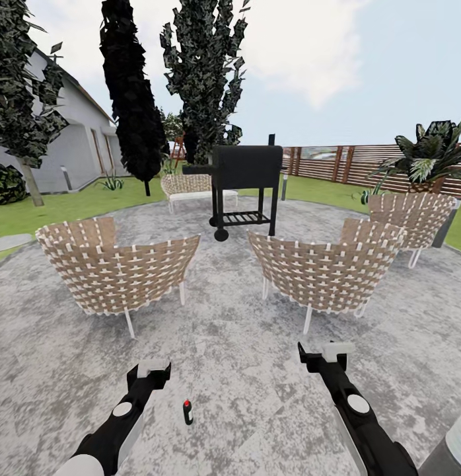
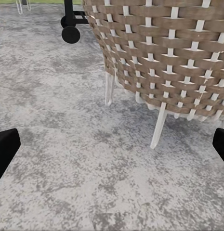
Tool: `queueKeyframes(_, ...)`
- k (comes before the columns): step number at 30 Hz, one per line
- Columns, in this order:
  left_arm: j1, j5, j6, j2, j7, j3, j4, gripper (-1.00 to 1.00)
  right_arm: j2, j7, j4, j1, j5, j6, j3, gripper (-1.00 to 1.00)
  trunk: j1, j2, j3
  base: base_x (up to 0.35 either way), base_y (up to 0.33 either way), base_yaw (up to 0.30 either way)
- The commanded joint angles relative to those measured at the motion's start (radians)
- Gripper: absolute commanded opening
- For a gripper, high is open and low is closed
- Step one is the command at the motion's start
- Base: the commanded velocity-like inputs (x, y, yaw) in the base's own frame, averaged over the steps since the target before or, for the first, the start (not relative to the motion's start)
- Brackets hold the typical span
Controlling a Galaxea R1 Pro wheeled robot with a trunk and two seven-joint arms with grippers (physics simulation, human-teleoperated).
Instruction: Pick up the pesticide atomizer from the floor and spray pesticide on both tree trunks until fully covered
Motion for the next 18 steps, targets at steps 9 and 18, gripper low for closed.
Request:
queueKeyframes(9,0.0,0.0,0.0,-0.001,0.0,0.0,-0.001,1.0,0.0,0.0,-0.001,0.0,-0.001,0.0,0.0,1.0,0.0,0.0,0.0,0.071,-0.044,0.0)
queueKeyframes(18,0.0,0.002,-0.001,0.0,0.0,0.0,-0.008,1.0,0.0,0.0,-0.001,0.0,-0.001,0.0,0.0,1.0,0.0,0.0,0.0,0.101,-0.068,0.0)
